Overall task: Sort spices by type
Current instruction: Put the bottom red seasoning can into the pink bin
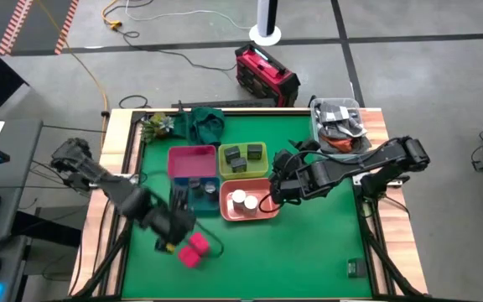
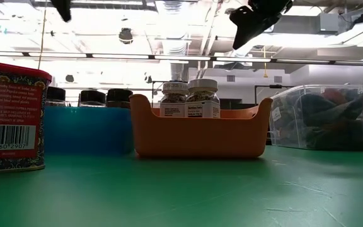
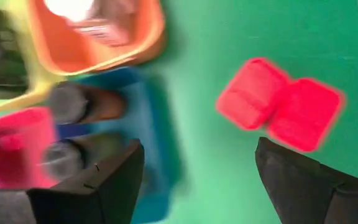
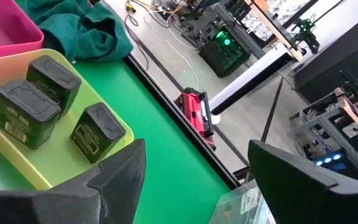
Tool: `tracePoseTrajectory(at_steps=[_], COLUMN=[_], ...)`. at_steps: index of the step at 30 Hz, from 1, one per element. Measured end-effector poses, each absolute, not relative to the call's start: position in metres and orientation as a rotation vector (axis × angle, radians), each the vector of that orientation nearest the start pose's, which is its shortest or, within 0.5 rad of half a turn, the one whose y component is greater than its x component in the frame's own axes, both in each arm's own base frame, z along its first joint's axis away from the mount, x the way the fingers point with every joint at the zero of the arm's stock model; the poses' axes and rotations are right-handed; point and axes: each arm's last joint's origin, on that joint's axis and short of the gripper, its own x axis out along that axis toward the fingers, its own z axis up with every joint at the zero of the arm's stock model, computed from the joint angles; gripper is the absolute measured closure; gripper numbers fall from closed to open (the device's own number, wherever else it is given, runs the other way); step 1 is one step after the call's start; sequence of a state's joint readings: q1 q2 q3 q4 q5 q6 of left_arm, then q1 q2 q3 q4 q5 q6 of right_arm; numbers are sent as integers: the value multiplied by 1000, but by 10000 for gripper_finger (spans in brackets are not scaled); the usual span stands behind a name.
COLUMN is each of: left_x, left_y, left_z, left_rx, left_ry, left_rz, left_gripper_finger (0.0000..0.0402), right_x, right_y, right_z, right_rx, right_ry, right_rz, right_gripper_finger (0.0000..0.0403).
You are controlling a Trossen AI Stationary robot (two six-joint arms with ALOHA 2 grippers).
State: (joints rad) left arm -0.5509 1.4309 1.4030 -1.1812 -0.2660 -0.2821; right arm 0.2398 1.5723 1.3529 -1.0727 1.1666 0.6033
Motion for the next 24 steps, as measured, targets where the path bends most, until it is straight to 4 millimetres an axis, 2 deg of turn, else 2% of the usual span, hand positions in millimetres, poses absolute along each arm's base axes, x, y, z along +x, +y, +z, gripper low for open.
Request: tracePoseTrajectory(at_steps=[6,11,16,24], left_x=[223,231,243,251], left_y=[-186,-214,-226,-226], left_z=[307,279,257,254], left_rx=[150,133,178,185], left_ry=[1159,1246,1275,1248], left_rz=[-167,-235,-273,-295], left_gripper_finger=[107,107,107,107], right_x=[294,296,296,294], right_y=[44,45,49,60], right_z=[297,298,298,298], right_rx=[-329,-310,-307,-316], right_ry=[699,676,669,660], right_rz=[-1025,-1023,-1009,-971], right_gripper_finger=[86,86,86,86])
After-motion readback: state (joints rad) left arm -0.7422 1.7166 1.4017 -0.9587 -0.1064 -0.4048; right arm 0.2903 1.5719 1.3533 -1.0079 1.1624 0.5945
